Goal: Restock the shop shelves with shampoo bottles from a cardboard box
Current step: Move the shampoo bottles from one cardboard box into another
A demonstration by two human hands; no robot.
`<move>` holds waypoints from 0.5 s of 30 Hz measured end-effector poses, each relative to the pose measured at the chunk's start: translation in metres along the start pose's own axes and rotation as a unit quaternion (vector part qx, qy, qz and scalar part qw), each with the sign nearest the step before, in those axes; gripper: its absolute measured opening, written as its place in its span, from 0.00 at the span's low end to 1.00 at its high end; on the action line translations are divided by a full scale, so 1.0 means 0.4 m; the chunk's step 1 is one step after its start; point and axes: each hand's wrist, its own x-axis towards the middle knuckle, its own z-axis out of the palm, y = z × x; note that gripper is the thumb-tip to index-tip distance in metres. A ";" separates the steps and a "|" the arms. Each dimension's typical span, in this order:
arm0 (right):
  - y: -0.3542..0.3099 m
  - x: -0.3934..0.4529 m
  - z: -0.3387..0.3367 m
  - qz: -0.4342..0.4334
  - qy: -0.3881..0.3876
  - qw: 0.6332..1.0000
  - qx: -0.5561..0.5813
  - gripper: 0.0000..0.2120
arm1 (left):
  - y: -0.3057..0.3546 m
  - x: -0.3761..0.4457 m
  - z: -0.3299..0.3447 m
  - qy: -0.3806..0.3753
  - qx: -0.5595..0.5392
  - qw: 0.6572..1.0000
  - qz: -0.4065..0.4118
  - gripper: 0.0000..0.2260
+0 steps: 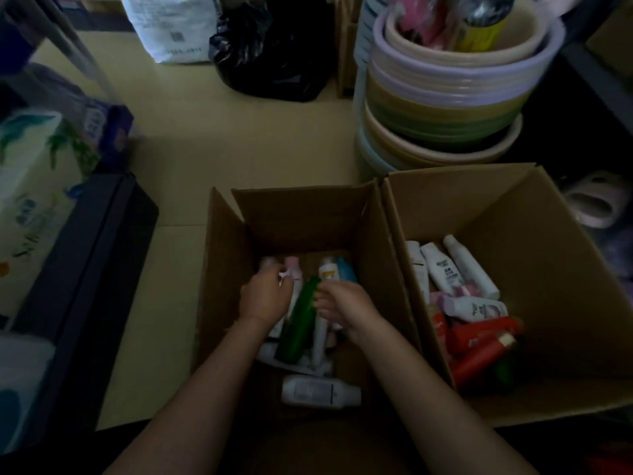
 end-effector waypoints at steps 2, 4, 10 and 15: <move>-0.091 -0.102 -0.053 -0.127 -0.060 0.990 0.021 0.07 | 0.072 0.004 0.007 -0.040 -0.107 0.993 0.027 0.11; -0.175 -0.182 -0.133 -0.234 -0.046 0.970 0.034 0.09 | 0.165 -0.009 0.022 -0.031 -0.187 0.980 0.068 0.09; -0.203 -0.051 -0.411 -0.141 0.194 0.971 -0.010 0.06 | 0.397 -0.091 0.155 -0.185 -0.337 0.922 0.028 0.38; -0.072 0.101 -0.466 0.014 0.135 0.943 -0.304 0.24 | 0.391 -0.101 0.246 -0.207 -0.373 0.904 -0.026 0.48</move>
